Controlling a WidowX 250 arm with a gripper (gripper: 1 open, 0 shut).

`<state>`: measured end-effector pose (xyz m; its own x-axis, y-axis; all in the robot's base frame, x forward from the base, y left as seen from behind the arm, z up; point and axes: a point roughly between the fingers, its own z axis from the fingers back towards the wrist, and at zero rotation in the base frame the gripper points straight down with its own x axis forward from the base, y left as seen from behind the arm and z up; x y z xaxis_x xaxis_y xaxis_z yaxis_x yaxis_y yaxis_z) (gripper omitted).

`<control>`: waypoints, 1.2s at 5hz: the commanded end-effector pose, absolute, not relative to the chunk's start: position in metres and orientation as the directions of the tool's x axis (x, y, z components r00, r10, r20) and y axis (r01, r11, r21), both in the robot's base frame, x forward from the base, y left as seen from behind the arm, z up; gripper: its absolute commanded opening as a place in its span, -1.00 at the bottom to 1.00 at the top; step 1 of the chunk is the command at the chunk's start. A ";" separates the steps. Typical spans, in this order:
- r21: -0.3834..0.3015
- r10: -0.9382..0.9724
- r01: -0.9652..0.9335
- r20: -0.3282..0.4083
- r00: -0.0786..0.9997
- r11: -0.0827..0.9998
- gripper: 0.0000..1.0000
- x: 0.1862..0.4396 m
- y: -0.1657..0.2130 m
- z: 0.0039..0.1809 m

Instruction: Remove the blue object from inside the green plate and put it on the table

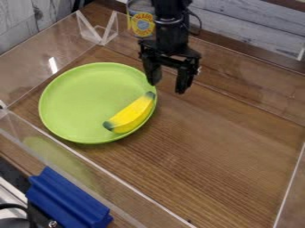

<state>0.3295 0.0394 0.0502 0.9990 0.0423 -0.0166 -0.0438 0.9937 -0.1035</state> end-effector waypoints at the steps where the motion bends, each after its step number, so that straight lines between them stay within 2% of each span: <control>1: -0.100 0.060 -0.058 0.017 0.998 0.993 1.00 0.334 0.043 0.056; 5: -0.105 0.084 -0.083 0.010 0.996 0.991 1.00 0.331 0.043 0.044; 6: -0.110 0.079 -0.077 0.013 0.997 0.991 1.00 0.337 0.041 0.044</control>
